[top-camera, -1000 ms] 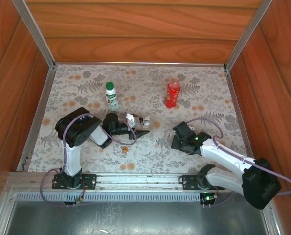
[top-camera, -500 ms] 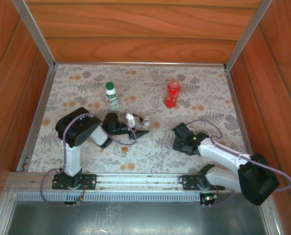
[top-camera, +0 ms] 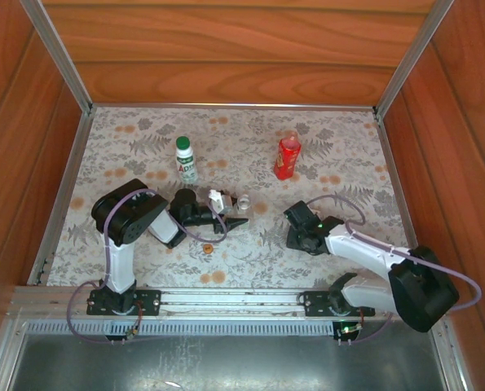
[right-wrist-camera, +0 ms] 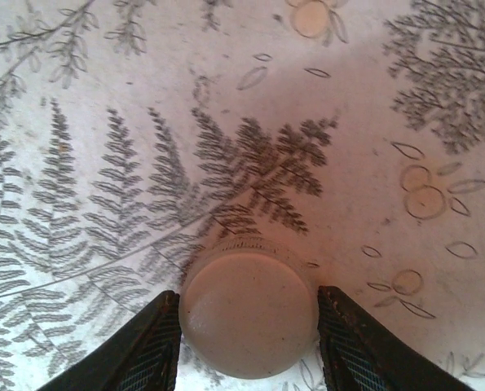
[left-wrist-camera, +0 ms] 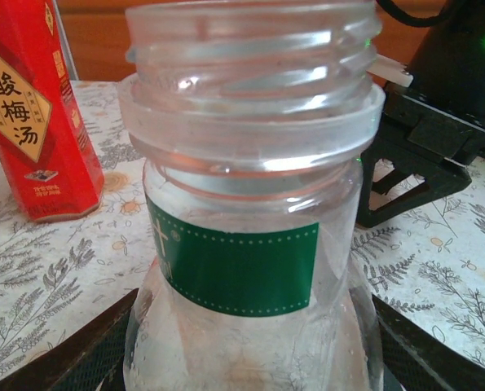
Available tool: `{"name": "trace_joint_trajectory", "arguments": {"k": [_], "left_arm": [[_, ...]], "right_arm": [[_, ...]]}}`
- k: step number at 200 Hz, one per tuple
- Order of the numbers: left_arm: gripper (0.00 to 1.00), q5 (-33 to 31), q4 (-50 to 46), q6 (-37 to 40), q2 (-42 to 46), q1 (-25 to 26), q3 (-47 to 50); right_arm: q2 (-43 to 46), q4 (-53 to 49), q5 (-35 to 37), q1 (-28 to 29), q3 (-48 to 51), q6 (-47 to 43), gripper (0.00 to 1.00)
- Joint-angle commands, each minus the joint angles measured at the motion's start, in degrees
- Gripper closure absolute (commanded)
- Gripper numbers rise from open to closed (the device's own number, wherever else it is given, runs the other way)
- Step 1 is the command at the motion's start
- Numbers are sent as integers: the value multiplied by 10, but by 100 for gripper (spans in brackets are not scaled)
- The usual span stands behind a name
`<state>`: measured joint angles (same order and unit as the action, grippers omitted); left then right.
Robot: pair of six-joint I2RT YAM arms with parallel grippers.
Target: Screw on the bottle caps
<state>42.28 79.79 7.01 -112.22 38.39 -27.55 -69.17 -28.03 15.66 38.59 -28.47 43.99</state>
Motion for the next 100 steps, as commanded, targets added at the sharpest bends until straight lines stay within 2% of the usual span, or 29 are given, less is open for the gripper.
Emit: {"name": "trace_joint_trajectory", "arguments": {"k": [1, 73, 100], "left_arm": [[37, 6, 14, -4, 19, -7, 13], [37, -11, 14, 0, 40, -15, 45], [37, -14, 14, 0, 36, -17, 43]], "right_arm": [[-37, 12, -24, -2, -37, -64, 52], [-180, 74, -30, -2, -136, -157, 52], [-182, 100, -28, -1, -120, -160, 45]]}}
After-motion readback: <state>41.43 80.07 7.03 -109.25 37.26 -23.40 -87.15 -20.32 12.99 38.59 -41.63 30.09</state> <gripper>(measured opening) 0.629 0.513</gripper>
